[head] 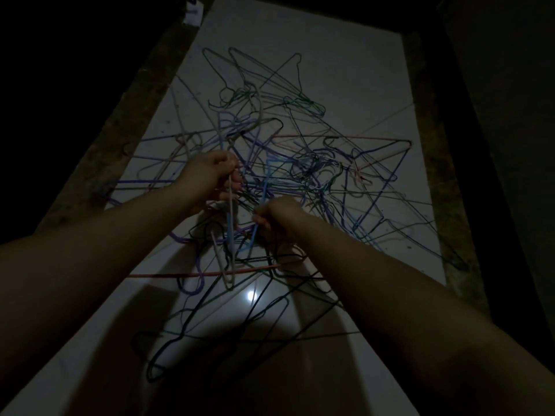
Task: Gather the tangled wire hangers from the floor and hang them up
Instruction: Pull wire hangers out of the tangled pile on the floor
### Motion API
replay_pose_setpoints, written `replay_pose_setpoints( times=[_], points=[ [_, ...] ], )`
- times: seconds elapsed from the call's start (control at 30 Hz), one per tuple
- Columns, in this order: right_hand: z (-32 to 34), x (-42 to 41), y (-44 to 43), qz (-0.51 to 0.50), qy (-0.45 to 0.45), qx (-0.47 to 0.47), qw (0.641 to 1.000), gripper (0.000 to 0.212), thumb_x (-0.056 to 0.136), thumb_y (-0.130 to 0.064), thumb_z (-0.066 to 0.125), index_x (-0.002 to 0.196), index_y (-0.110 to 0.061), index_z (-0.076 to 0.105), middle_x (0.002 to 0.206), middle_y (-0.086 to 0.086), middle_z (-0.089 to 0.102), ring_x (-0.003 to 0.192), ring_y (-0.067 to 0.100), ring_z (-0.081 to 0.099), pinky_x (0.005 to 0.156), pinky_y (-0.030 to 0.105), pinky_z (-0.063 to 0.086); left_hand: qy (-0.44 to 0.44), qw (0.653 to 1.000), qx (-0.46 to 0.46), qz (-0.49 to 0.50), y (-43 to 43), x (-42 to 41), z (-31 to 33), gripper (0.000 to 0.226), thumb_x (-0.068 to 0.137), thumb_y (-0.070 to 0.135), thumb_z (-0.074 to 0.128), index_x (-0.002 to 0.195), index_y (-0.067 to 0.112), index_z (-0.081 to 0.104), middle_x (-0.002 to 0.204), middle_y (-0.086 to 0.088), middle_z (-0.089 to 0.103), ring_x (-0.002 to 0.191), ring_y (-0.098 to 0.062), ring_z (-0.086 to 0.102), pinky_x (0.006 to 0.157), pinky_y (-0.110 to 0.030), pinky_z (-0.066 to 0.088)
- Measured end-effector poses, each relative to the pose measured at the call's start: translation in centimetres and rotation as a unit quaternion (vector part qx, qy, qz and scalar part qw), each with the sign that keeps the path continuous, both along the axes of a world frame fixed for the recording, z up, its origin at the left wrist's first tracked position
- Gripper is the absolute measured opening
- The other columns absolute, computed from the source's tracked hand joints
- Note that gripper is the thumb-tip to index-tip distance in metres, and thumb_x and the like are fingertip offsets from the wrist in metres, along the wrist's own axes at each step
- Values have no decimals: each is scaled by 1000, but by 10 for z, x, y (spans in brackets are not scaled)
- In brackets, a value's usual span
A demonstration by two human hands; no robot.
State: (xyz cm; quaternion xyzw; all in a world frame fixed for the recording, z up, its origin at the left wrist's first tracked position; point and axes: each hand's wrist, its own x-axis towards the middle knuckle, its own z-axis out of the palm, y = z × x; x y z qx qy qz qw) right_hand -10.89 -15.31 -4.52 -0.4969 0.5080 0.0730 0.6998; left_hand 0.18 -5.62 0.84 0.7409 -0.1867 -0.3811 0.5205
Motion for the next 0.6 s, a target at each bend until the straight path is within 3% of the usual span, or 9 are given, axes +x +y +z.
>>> replay_pose_setpoints(
  times=[0.07,0.2,0.27,0.37,0.53,0.6],
  points=[
    [1,-4,8,29,8,-5,1000,5,92,-5,57,91,0,56,66,11,58,35,10,53,39,19,45,-2,1000,-1,-1,1,0,2,24,100,13,40,81,16,55,73,-5,57,62,-15,57,43,-16,45],
    [-4,-5,9,-22,-9,13,1000,8,92,-5,58,97,0,58,63,7,62,32,7,51,35,16,42,3,1000,-2,3,1,1,4,25,100,15,40,81,16,55,73,-4,57,60,-13,58,44,-17,47],
    [-1,-7,8,-14,-19,55,998,4,92,-5,58,91,-2,57,67,7,63,37,6,53,35,15,42,19,1000,-2,8,1,1,5,24,100,15,39,82,16,54,74,-4,55,63,-15,56,41,-16,45],
    [1,-11,13,-6,-9,100,995,13,92,-3,57,79,-4,58,56,4,65,42,5,59,38,12,44,47,999,0,21,1,2,5,22,100,14,40,83,16,55,74,-4,55,64,-15,57,41,-15,44],
    [9,-10,1,-82,-30,83,993,4,91,-3,58,88,-1,59,67,9,67,43,5,59,36,12,42,59,998,-26,25,-2,2,9,24,100,13,38,82,15,53,73,-3,54,63,-14,55,42,-16,45],
    [15,-12,-3,-110,-52,73,990,9,92,-2,57,97,3,61,85,10,69,53,9,63,34,12,38,62,997,-34,22,-3,2,10,25,100,12,39,80,16,54,72,-2,55,62,-14,55,44,-17,47]
  ],
)
